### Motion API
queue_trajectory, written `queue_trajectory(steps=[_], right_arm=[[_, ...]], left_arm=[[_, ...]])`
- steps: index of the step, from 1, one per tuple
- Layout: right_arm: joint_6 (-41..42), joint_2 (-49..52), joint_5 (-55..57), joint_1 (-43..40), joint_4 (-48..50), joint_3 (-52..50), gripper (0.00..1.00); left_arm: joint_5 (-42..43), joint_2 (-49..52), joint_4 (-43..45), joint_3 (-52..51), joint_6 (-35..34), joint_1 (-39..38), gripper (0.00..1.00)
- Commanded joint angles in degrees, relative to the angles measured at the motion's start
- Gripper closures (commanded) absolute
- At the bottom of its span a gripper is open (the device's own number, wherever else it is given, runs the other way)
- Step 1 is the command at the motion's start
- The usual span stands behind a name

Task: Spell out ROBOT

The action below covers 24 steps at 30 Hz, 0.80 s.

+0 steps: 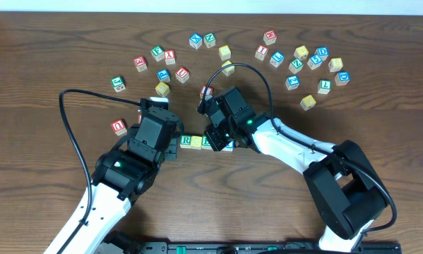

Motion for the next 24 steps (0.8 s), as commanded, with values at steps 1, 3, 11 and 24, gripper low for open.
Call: queue_trajectory(steps=[1, 3, 11, 24], right_arm=[[-0.7, 0.0, 0.3, 0.2, -0.9, 0.7, 0.99], [-0.7, 0.0, 0.2, 0.2, -1.0, 0.7, 0.99], [-0.7, 0.0, 0.3, 0.2, -1.2, 0.7, 0.99], [-0.7, 0.0, 0.2, 0.2, -1.4, 0.7, 0.99]], left_arm=[[-0.8, 0.1, 0.0, -0.3, -0.2, 0.3, 0.49], [-0.8, 0.1, 0.0, -0.3, -0.2, 0.3, 0.49], [-0.8, 0.1, 0.0, -0.3, -0.2, 0.3, 0.49], [-0.8, 0.1, 0.0, -0.3, -0.2, 0.3, 0.49]])
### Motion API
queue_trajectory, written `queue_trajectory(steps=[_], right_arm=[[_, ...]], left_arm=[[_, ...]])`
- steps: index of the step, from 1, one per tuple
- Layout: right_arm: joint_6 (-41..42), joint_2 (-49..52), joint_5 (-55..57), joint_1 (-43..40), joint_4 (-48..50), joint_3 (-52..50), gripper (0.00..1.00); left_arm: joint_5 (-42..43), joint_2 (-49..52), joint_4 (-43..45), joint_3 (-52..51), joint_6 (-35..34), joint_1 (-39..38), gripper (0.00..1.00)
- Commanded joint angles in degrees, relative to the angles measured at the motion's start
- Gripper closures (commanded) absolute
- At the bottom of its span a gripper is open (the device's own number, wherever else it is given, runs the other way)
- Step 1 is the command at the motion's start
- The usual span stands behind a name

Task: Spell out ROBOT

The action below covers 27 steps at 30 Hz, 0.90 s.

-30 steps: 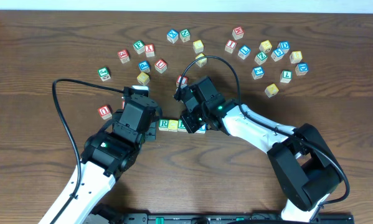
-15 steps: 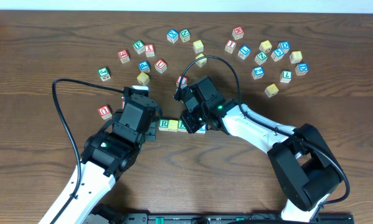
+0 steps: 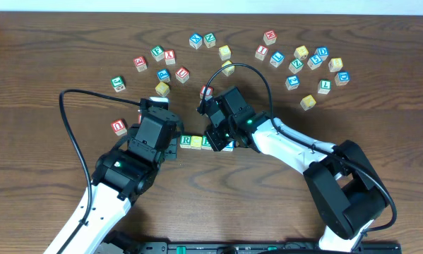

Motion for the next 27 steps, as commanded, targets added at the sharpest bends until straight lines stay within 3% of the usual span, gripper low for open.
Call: queue_trajectory(steps=[1, 27], right_arm=[[-0.7, 0.0, 0.2, 0.2, -0.8, 0.5, 0.99], [-2.0, 0.0, -1.9, 0.2, -0.8, 0.5, 0.99]], left_arm=[[-0.8, 0.1, 0.0, -0.3, -0.2, 0.3, 0.49], [-0.8, 0.1, 0.0, -0.3, -0.2, 0.3, 0.49]])
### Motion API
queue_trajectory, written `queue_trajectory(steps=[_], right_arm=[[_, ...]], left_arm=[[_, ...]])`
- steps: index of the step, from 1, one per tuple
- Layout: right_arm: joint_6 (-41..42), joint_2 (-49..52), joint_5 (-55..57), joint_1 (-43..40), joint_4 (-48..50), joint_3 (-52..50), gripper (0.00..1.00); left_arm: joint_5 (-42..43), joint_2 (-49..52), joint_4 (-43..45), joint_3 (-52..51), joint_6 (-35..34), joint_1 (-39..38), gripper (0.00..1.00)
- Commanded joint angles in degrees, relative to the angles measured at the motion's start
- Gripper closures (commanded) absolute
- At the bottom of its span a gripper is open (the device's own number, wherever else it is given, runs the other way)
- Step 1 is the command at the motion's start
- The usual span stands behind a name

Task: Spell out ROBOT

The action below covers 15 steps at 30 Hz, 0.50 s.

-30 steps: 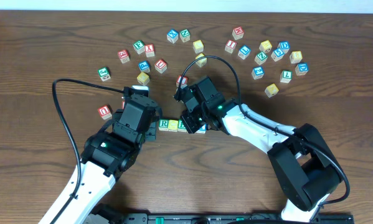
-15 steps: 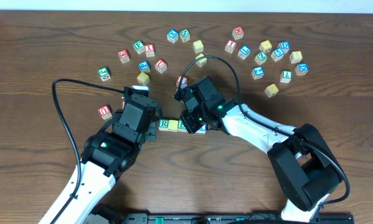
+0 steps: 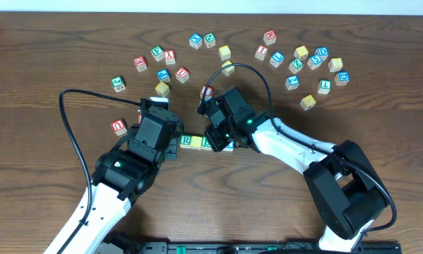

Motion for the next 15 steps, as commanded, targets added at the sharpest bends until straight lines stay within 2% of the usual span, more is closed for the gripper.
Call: queue_trajectory(steps=[1, 15], right_arm=[[-1.5, 0.0, -1.2, 0.2, -0.5, 0.4, 0.99], [-1.2, 0.0, 0.9, 0.2, -0.4, 0.4, 0.99]], left_arm=[[-0.8, 0.1, 0.0, -0.3, -0.2, 0.3, 0.49], [-0.8, 0.1, 0.0, -0.3, -0.2, 0.3, 0.49]])
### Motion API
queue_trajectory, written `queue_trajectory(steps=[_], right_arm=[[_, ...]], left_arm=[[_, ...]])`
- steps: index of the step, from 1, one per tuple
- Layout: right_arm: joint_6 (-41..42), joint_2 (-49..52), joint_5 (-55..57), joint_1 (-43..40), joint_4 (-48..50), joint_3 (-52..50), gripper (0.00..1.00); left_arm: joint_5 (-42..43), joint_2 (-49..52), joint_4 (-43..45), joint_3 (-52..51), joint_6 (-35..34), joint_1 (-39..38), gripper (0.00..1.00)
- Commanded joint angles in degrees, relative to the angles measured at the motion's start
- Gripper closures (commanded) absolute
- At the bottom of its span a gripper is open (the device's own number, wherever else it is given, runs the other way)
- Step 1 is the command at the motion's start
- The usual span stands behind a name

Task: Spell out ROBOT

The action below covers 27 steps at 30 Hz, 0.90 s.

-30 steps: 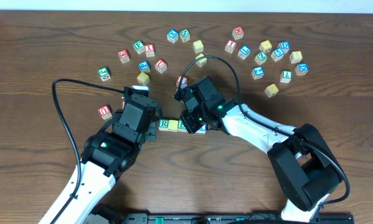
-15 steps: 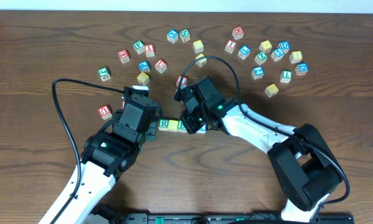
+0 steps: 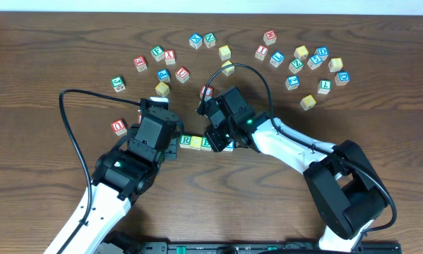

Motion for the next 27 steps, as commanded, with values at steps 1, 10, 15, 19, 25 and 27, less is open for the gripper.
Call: queue_trajectory(steps=[1, 10, 15, 19, 25, 27], right_arm=[[-0.7, 0.0, 1.5, 0.2, -0.3, 0.4, 0.99], [-0.5, 0.0, 2.9, 0.1, 0.0, 0.4, 0.99], [-0.2, 0.0, 3.7, 0.1, 0.2, 0.4, 0.99], [-0.2, 0.0, 3.7, 0.1, 0.2, 0.4, 0.99], [-0.2, 0.0, 3.7, 0.1, 0.2, 0.4, 0.99], [-0.2, 0.0, 3.7, 0.1, 0.2, 0.4, 0.99]], left_arm=[[-0.8, 0.1, 0.0, -0.3, -0.2, 0.3, 0.49], [-0.8, 0.1, 0.0, -0.3, -0.2, 0.3, 0.49], [-0.8, 0.1, 0.0, -0.3, -0.2, 0.3, 0.49], [-0.8, 0.1, 0.0, -0.3, -0.2, 0.3, 0.49], [-0.8, 0.1, 0.0, -0.3, -0.2, 0.3, 0.49], [-0.8, 0.1, 0.0, -0.3, -0.2, 0.3, 0.49]])
